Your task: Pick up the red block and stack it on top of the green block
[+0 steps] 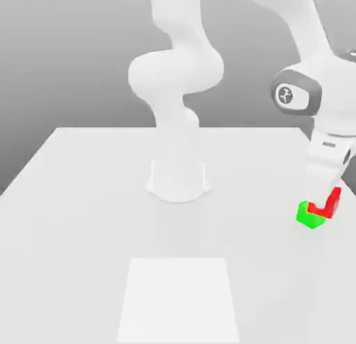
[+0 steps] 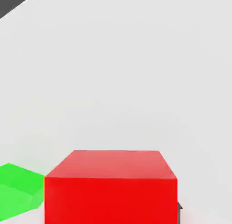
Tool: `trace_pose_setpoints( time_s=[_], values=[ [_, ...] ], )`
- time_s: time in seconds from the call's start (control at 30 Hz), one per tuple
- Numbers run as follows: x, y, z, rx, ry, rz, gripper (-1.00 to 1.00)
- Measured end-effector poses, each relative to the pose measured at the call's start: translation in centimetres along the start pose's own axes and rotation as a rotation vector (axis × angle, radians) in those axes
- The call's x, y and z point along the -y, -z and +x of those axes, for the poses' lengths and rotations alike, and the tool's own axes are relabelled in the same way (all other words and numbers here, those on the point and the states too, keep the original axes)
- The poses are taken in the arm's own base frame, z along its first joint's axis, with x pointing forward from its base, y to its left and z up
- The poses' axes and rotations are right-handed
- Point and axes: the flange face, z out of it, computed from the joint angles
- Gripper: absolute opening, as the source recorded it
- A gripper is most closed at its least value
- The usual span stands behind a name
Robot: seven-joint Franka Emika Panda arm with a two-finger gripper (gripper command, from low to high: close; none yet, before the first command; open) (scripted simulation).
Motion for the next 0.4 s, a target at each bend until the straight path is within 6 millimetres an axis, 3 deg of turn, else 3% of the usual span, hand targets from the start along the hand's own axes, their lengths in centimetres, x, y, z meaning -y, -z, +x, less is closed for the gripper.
trace_pose_setpoints(
  time_s=[0.03,0.1,0.27,0.3,0.4],
  values=[
    [1.1,0.1,-2.1,-0.004,0.03,-0.007,-1.0],
    [2.0,-0.8,-3.9,-0.011,0.056,-0.017,-1.0],
    [2.2,-5.1,-4.4,-0.015,0.064,-0.021,-1.0],
    [2.1,-6.0,-4.4,-0.014,0.063,-0.02,1.0],
    [2.1,-6.0,-4.4,-0.014,0.063,-0.02,1.0]
  ],
)
